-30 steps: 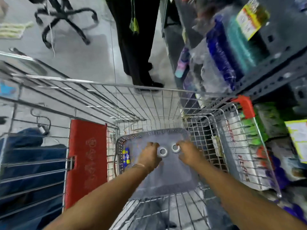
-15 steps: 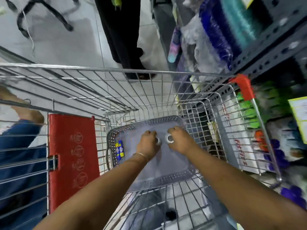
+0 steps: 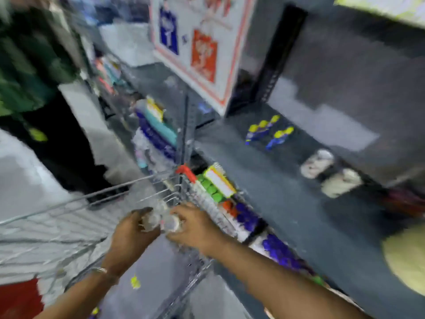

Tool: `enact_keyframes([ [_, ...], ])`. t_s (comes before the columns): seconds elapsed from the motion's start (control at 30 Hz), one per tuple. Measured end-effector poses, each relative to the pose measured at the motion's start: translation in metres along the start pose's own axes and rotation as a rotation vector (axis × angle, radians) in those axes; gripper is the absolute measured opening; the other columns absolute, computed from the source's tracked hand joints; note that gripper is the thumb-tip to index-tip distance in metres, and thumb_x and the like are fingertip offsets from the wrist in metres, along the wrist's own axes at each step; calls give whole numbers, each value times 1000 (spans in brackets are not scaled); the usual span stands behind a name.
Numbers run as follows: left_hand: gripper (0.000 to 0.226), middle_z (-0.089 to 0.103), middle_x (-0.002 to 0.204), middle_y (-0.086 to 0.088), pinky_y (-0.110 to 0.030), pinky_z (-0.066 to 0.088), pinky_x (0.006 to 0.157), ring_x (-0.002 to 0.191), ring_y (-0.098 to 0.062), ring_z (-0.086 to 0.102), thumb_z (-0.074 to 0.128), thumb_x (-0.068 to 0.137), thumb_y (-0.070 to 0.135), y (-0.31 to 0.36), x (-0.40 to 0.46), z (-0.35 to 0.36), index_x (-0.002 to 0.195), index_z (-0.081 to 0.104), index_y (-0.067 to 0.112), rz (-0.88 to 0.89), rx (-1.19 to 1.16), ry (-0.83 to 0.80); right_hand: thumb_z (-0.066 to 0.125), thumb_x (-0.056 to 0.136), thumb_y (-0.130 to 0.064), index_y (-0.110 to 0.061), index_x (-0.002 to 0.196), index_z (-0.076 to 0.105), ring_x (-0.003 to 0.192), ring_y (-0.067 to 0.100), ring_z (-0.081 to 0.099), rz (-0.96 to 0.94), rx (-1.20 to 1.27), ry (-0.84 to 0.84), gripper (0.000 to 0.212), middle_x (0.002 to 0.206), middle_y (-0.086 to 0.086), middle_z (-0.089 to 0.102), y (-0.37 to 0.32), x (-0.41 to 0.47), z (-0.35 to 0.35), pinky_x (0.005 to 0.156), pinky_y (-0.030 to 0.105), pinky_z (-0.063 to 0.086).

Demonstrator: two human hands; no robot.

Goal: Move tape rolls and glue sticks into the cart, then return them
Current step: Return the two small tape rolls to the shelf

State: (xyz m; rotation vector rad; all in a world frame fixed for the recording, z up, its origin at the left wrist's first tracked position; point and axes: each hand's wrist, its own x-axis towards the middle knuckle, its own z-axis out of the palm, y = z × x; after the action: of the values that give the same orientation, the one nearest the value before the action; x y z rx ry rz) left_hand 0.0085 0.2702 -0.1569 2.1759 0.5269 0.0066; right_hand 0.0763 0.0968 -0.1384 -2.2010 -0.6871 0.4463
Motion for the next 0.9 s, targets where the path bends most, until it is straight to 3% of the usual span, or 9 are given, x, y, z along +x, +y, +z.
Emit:
enact_keyframes([
  [0.13, 37, 70, 71, 17, -20, 53, 72, 74, 1, 67, 84, 64, 23, 101, -3, 15, 96, 68, 31, 218, -65, -60, 82, 64, -18, -19, 112, 64, 97, 18, 62, -1, 57, 274, 51, 107, 7, 65, -13, -51, -73, 87, 25, 49],
  [0.23, 40, 69, 88, 6, 1, 42, 74, 81, -14, 65, 85, 62, 14, 168, -6, 40, 100, 72, 15, 390, -92, -96, 84, 61, -22, -19, 111, 66, 87, 9, 65, 52, 105, 451, 53, 102, 1, 64, -9, -89, -123, 83, 23, 54],
  [0.3, 47, 70, 97, 1, -12, 47, 81, 89, -17, 67, 85, 59, 24, 206, -4, 66, 103, 72, 15, 488, -123, -146, 86, 59, -23, -19, 111, 67, 88, 8, 65, 109, 98, 590, 55, 101, -1, 64, -1, -120, -160, 85, 24, 54],
  [0.4, 56, 72, 103, -2, -23, 51, 88, 92, -16, 69, 85, 55, 31, 251, 7, 101, 108, 69, 21, 566, -146, -169, 82, 64, -21, -16, 106, 67, 92, 23, 68, 204, 104, 757, 45, 100, 8, 71, 14, -152, -205, 89, 45, 54],
  [0.53, 61, 75, 97, -3, -36, 56, 91, 88, -16, 70, 82, 53, 37, 311, 14, 134, 109, 67, 18, 590, -233, -239, 81, 62, -29, -28, 107, 66, 94, 21, 70, 345, 65, 932, 47, 103, 2, 74, 52, -182, -259, 91, 40, 55],
  [0.67, 56, 72, 110, -9, -37, 52, 97, 95, -19, 69, 87, 62, 20, 342, 28, 159, 112, 66, 9, 636, -246, -263, 78, 71, 0, -7, 122, 56, 72, 2, 61, 396, 158, 993, 57, 97, 4, 66, 88, -187, -291, 65, 4, 49],
  [0.77, 52, 69, 119, -12, -33, 45, 104, 109, -24, 64, 86, 64, 24, 356, 39, 177, 108, 67, 6, 670, -177, -292, 76, 74, 0, -7, 123, 51, 74, 9, 63, 369, 143, 1027, 55, 94, 3, 65, 105, -179, -304, 66, 7, 49],
  [0.83, 53, 69, 117, -13, -15, 40, 95, 108, -22, 63, 83, 70, 17, 362, 41, 185, 117, 63, 1, 672, -154, -321, 76, 75, -1, -8, 122, 50, 85, 19, 65, 352, 144, 1021, 55, 97, 6, 66, 113, -171, -307, 77, 22, 53],
  [0.9, 59, 70, 113, -13, -10, 38, 84, 102, -21, 64, 80, 73, 16, 365, 44, 193, 124, 57, 0, 684, -157, -339, 75, 76, 1, -6, 122, 49, 85, 18, 65, 337, 157, 1000, 53, 96, 5, 66, 119, -164, -311, 76, 21, 53],
])
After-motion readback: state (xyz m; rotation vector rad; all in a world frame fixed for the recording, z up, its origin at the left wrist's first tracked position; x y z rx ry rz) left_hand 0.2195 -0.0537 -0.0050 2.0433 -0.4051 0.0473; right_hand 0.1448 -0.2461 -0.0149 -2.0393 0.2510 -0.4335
